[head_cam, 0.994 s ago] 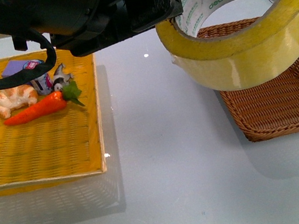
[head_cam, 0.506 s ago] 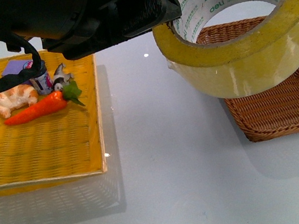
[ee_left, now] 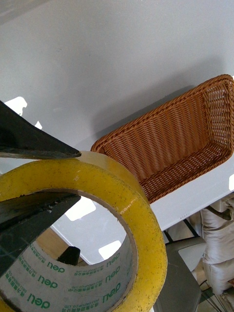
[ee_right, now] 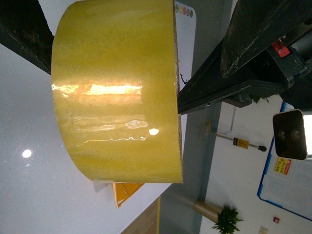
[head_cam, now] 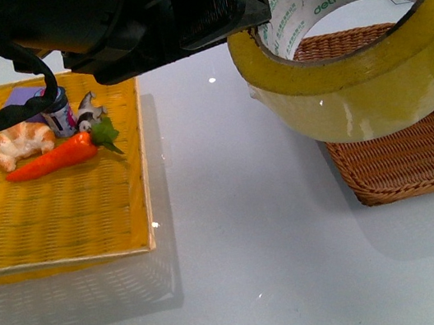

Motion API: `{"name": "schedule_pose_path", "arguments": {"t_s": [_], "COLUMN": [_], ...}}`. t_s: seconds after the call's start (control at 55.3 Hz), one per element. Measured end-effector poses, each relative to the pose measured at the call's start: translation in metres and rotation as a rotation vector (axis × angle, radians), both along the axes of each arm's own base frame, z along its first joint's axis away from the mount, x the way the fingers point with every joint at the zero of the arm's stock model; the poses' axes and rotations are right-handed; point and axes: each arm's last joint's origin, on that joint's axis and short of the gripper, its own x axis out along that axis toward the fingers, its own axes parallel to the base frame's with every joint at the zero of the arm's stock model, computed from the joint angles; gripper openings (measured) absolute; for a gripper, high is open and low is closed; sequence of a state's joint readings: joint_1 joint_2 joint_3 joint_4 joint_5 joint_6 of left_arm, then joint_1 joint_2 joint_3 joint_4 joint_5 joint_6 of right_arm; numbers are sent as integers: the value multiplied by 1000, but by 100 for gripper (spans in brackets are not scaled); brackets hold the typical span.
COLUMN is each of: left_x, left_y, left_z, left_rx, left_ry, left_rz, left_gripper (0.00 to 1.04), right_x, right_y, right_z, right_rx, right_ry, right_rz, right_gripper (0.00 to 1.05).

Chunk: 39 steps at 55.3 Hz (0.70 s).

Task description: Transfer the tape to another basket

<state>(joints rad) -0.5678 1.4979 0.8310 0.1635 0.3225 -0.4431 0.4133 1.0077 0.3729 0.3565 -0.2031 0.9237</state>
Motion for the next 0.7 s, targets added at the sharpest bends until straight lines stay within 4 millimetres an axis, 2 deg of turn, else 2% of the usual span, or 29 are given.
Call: {"name": "schedule_pose_path", "arguments": {"t_s": [0.343, 0.452, 0.506, 0.614, 0.705], "left_x": [-2, -3, -4, -6, -11], "left_y": [1, 1, 2, 4, 11], "left_z": [2, 1, 2, 10, 24], "left_rx": [-14, -18, -30, -58, -97], "left_ry": [-2, 3, 6, -11, -59], "left_rz": [-11, -8, -5, 3, 26], "left_gripper": [14, 15, 25, 39, 59], "right_x": [0, 0, -1, -3, -4], "right_y": [0, 0, 0, -1, -4], "right_z": [-2, -2, -2, 0, 2], "right_rx": [11, 18, 21, 25, 31], "right_ry": [9, 13, 11, 10, 3], "right_rz": [-7, -7, -6, -2, -8], "right_gripper": [49, 47, 47, 47, 47]}}
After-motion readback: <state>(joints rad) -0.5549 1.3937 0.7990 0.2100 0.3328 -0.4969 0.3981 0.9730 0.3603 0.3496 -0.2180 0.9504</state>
